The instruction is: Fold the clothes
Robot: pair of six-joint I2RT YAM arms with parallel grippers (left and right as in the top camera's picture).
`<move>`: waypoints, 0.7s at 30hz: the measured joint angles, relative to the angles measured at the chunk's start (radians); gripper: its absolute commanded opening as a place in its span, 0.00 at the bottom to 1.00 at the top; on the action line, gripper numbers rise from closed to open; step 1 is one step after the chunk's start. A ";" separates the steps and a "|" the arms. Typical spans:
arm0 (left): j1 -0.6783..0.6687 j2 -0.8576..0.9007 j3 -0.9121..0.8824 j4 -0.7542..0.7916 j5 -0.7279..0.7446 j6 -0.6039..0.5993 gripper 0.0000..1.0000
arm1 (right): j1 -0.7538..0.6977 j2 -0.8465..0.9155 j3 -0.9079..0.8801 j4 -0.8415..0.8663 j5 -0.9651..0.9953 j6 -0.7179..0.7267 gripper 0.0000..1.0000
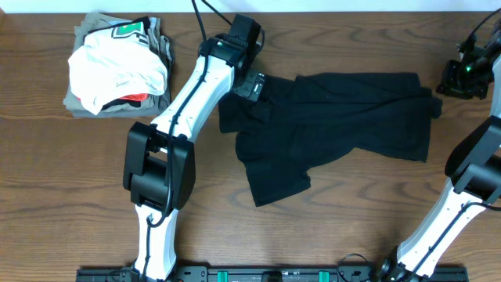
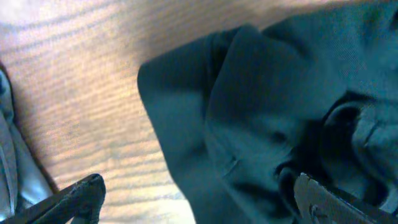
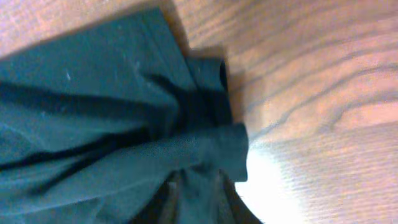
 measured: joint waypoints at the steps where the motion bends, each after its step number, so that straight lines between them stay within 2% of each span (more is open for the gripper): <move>1: 0.002 0.000 0.000 -0.021 0.000 0.000 0.98 | 0.000 0.000 0.000 -0.010 -0.006 0.001 0.06; 6: 0.002 -0.024 0.000 -0.113 -0.003 -0.007 0.98 | 0.000 -0.006 -0.001 -0.050 -0.085 -0.001 0.14; 9: 0.002 -0.105 0.000 -0.151 -0.003 -0.047 0.98 | 0.000 -0.042 -0.008 -0.084 -0.124 -0.003 0.19; 15: 0.002 -0.327 0.016 -0.264 0.054 -0.152 0.98 | 0.033 -0.233 -0.010 -0.208 -0.129 -0.010 0.22; 21: 0.002 -0.374 0.026 -0.423 0.120 -0.257 0.98 | 0.121 -0.434 -0.010 -0.311 -0.023 0.054 0.26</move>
